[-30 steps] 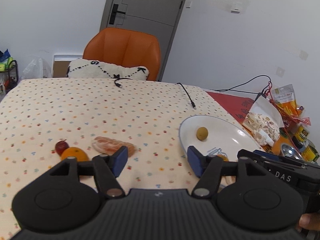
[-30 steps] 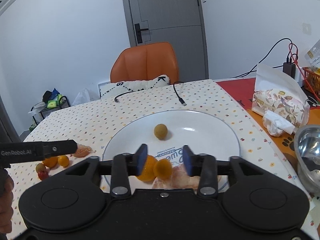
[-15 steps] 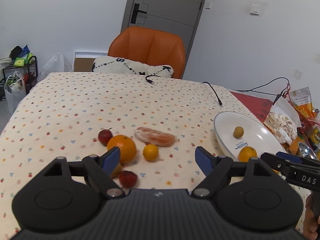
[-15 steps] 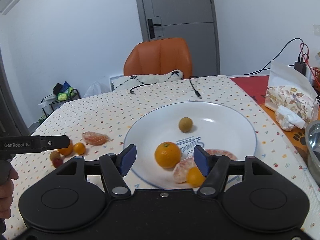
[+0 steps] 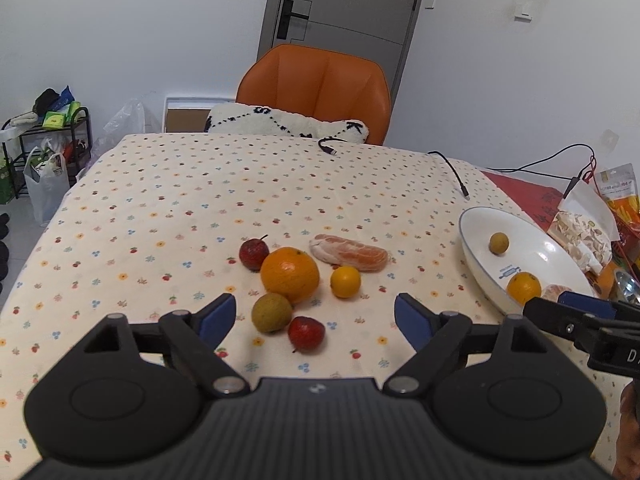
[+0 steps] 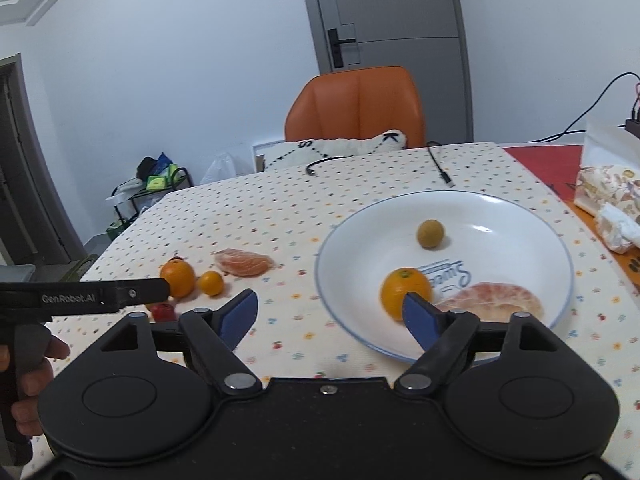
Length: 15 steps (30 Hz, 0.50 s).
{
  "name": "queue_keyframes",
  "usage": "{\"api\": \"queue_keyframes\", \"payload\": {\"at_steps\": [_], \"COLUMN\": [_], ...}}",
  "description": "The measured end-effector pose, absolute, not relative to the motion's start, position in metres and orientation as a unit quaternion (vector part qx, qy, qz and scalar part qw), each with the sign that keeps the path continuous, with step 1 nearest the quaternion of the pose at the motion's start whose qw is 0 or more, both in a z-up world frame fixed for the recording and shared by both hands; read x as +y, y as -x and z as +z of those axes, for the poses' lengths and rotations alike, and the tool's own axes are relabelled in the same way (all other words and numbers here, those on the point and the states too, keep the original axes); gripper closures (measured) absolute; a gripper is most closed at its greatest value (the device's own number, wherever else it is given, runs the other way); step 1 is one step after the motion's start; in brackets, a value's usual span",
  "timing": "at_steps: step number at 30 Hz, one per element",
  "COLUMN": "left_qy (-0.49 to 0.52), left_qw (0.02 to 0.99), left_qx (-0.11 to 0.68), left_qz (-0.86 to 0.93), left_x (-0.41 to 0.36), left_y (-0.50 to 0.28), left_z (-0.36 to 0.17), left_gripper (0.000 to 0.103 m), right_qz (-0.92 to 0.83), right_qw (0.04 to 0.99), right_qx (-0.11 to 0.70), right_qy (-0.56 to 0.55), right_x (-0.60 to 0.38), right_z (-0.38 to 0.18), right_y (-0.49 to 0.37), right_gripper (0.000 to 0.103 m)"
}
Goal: Organize fruits
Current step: 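Move both open grippers back toward the remaining fruit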
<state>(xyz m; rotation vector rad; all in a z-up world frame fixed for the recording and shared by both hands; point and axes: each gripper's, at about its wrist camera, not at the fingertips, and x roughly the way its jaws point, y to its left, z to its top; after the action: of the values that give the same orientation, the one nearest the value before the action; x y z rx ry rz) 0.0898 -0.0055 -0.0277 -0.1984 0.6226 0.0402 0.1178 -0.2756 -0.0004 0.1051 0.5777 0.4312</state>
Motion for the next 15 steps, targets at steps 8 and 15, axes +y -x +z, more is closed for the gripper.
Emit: {"api": "queue_keyframes", "payload": {"at_steps": [8, 15], "left_qy": [0.09, 0.095], "left_qw": [0.947, 0.945], "left_qx": [0.306, 0.31], "left_qz": [0.038, 0.048], "left_x": [0.008, 0.019], "left_y": [-0.085, -0.081], "left_z": [-0.032, -0.038], "left_gripper": [0.014, 0.014], "right_qz": [0.238, 0.258], "right_qw": [0.928, 0.922], "right_qx": [0.282, 0.285], "right_qy": [-0.052, -0.053], "right_x": [-0.253, -0.238], "right_z": [-0.001, -0.003], "right_y": [-0.118, -0.122], "right_gripper": [0.009, 0.001]}}
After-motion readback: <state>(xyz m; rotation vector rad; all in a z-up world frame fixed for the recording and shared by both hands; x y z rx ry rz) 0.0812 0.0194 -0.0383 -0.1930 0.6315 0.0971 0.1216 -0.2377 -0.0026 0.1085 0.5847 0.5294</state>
